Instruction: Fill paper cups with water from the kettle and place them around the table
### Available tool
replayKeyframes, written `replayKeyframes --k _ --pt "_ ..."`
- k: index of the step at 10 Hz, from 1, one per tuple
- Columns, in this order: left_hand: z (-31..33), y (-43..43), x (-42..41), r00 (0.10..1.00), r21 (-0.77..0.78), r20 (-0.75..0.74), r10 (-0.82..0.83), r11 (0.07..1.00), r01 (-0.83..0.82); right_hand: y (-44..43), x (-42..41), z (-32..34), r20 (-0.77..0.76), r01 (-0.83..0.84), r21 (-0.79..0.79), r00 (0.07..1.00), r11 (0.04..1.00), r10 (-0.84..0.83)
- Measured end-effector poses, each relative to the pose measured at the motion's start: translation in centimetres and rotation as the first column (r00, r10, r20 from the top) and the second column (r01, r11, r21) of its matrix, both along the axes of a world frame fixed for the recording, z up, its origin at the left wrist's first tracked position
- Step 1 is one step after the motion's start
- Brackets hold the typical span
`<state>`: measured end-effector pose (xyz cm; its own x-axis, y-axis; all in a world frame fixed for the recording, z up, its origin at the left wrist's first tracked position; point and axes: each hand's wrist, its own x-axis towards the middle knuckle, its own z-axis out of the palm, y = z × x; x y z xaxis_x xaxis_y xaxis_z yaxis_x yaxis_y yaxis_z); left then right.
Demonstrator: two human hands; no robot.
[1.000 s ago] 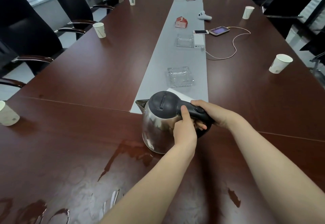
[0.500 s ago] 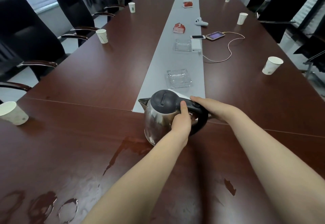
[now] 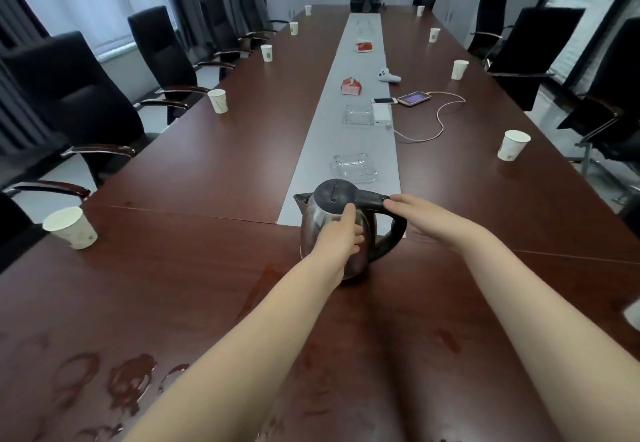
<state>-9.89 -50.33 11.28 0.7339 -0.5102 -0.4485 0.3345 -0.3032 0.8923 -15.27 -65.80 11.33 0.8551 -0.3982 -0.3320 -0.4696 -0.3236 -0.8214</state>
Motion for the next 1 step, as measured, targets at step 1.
replayKeyframes --k 1 --pt "1.23 3.31 -0.28 0.996 -0.038 0.076 0.053 0.998 -0.050 2.68 -1.45 0.75 0.065 0.040 0.095 0.997 0.995 -0.046"
